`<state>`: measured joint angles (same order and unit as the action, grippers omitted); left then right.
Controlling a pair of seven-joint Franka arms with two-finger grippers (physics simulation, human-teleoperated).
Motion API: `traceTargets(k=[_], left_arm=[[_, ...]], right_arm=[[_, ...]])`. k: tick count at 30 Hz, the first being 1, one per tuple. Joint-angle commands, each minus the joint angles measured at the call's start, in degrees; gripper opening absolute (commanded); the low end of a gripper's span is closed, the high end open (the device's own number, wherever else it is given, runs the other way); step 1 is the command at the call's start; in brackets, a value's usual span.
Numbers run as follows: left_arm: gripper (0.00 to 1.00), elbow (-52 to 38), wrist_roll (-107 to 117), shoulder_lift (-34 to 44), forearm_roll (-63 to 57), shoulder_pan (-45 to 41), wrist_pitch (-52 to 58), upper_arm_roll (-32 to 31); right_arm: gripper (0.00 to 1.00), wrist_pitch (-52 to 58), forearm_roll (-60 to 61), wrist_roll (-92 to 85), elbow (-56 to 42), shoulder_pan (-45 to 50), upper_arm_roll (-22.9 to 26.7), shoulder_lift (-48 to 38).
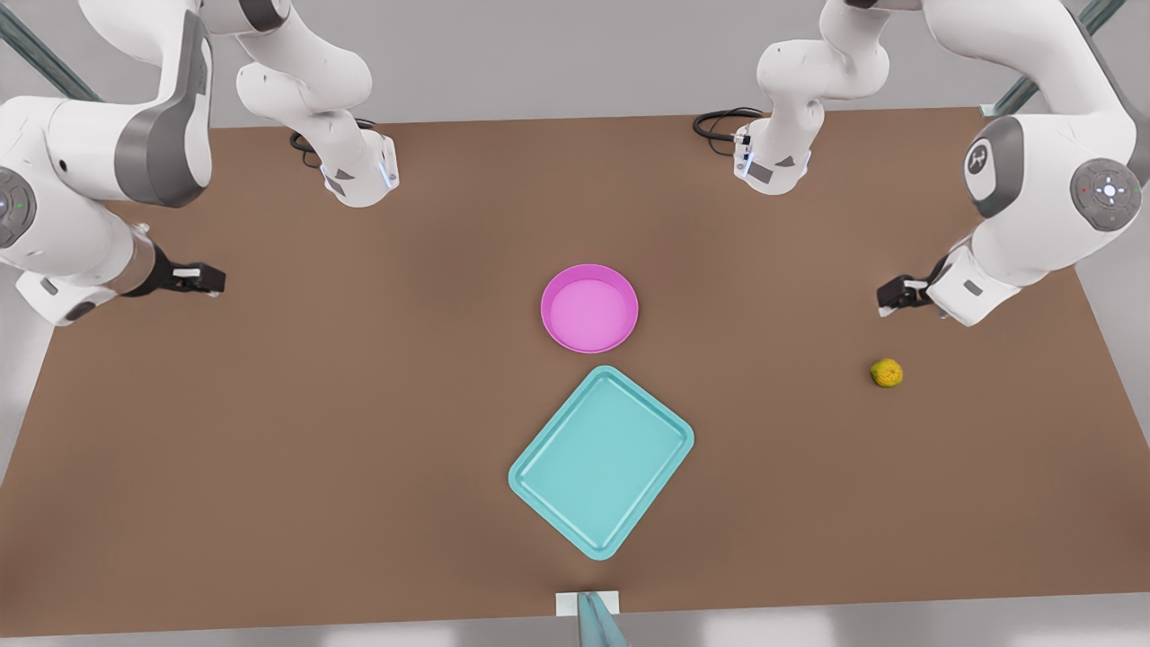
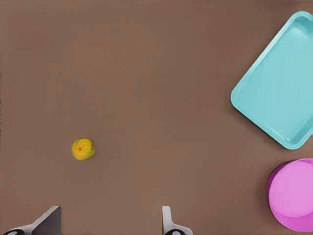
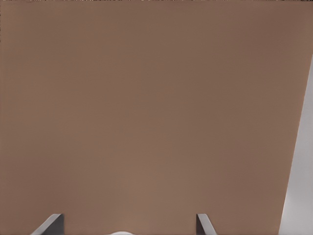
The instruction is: Place the orange on the plate with the left arm and the plate on the tray with the right arm
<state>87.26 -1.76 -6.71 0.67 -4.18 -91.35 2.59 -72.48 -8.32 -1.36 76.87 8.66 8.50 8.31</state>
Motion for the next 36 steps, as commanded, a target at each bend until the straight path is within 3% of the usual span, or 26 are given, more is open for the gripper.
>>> traceTargets(k=[1,3,6,10,14,24,36], left_arm=[[1.0,0.01,-1.85,0.12,0.03,0.05,-4.19,0.14],[1.0,0.01,-1.23,-0.32,-0.15,0.14,-2.87,0.31],[1.0,0.36,-1.06,-10.07,-0.06,0.57,-3.49,4.09],[1.0,0.1,-7.99,-22.11,0.12,2.16,-14.12,6.47],[1.0,0.98,-19.16,-28.09,-0.15,5.23,-20.45,7.43],[1.0,11.96,-22.32,-27.39,-0.5,5.15,-26.51,10.6],[1.0,13.99,-22.24,-31.17,-0.32,5.32,-29.33,10.77]], right_arm=[[1.0,-2.14,-0.03,-0.49,0.03,-0.13,0.03,-0.05],[1.0,-2.14,-0.03,-0.4,0.03,-0.13,0.03,0.04],[1.0,-2.14,-0.03,-0.4,0.03,-0.13,0.03,0.13],[1.0,-1.79,-0.03,-0.58,-0.05,-0.13,0.03,0.31],[1.0,-1.7,-0.03,-0.4,0.03,-0.13,0.03,0.39],[1.0,-1.61,-0.03,-0.4,0.03,-0.22,-0.76,0.92],[1.0,-1.61,-0.03,-0.4,0.03,-0.22,-0.76,1.36]])
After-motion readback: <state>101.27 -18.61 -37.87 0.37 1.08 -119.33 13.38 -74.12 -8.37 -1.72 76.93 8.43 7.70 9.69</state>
